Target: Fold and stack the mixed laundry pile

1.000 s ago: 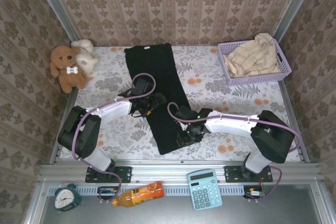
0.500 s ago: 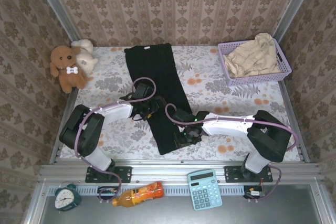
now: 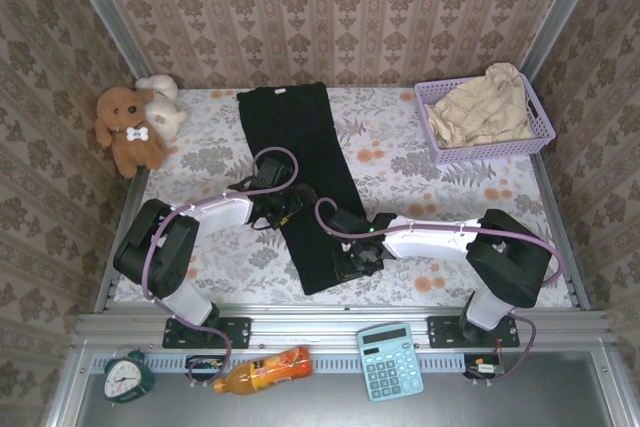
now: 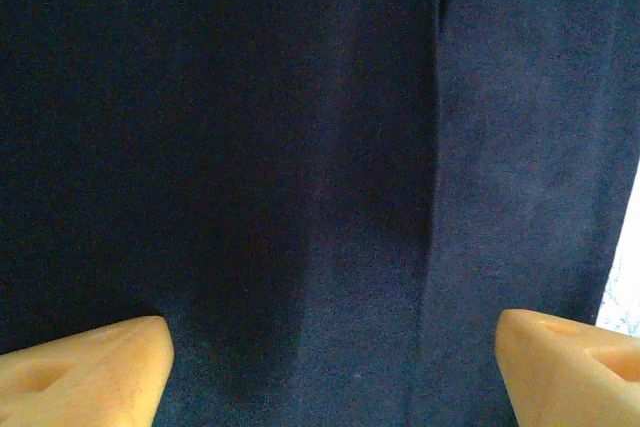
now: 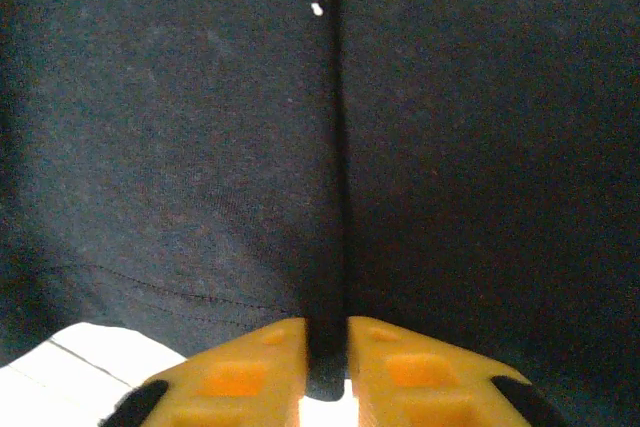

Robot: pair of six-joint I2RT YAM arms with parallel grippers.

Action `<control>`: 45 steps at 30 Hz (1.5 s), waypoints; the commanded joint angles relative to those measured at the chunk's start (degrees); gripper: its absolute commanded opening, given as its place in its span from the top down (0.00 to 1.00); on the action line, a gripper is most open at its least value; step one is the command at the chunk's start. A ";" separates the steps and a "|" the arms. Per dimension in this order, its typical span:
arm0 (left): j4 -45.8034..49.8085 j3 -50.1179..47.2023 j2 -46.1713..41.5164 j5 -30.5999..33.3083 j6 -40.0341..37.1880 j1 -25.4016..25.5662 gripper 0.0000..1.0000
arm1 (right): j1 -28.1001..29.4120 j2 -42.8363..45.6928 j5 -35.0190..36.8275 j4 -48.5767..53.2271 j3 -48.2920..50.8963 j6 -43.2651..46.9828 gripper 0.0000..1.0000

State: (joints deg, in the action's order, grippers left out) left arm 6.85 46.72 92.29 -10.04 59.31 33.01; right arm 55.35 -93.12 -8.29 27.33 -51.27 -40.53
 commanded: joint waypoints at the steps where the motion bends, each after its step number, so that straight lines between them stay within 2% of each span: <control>1: 3.24 -1.10 1.71 1.47 -2.23 -0.47 0.13 | 0.41 1.79 1.21 1.40 0.28 -0.73 1.00; 5: 4.98 -0.16 3.33 2.42 -5.75 -1.82 0.13 | 0.37 7.93 3.40 5.31 2.11 -1.98 1.00; 7: 6.67 0.86 4.72 2.29 -8.05 -2.87 0.13 | 0.37 10.10 3.46 4.10 4.98 -3.15 1.00; 12: 11.24 3.78 4.65 1.98 -13.06 -3.10 0.11 | 0.67 5.98 1.83 -0.09 6.00 -4.90 0.99; 13: 12.25 4.35 4.23 2.06 -13.88 -2.96 0.08 | 0.91 5.21 1.95 -0.06 5.02 -4.91 0.92; 14: 13.78 5.11 3.36 2.14 -14.58 -2.72 0.02 | 0.98 4.81 2.75 0.87 3.49 -4.89 0.70; 16: 16.81 6.79 1.78 1.79 -15.75 -2.29 0.00 | 1.28 5.90 4.28 2.35 1.73 -4.74 0.46; 19: 23.18 9.56 -2.21 2.73 -17.54 -0.76 0.00 | 1.30 10.78 7.44 5.87 0.32 -5.47 0.01; 24: 29.74 8.18 -12.05 3.76 -15.75 2.73 0.00 | -1.98 18.89 11.05 9.09 2.48 -5.17 0.00; 27: 30.47 3.57 -18.64 3.73 -8.88 5.02 0.00 | -7.26 22.05 8.44 9.67 6.60 -2.57 0.00; 29: 29.23 -0.69 -23.55 6.24 -2.81 8.21 0.03 | -10.96 24.14 5.60 9.20 9.29 -0.23 0.01; 32: 26.44 -7.46 -29.93 11.55 8.31 13.24 0.12 | -15.63 26.67 2.24 8.92 12.47 3.20 0.10; 34: 23.92 -11.98 -33.14 15.79 16.56 17.52 0.17 | -18.61 27.21 -3.09 7.20 14.69 4.82 0.21; 35: 22.59 -13.54 -33.84 17.69 20.09 19.35 0.23 | -19.27 27.16 -5.32 6.25 15.47 5.05 0.26; 37: 21.46 -15.70 -33.97 21.74 26.29 23.64 0.26 | -19.49 26.70 -9.76 4.08 16.61 5.45 0.35; 45: 26.77 -13.32 -27.61 29.72 39.87 33.39 0.28 | -19.49 24.80 -15.43 -3.93 19.56 3.29 0.45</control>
State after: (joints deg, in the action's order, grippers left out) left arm 30.76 31.40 63.11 13.47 89.19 63.90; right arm 36.01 -67.53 -19.31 27.31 -32.14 -37.39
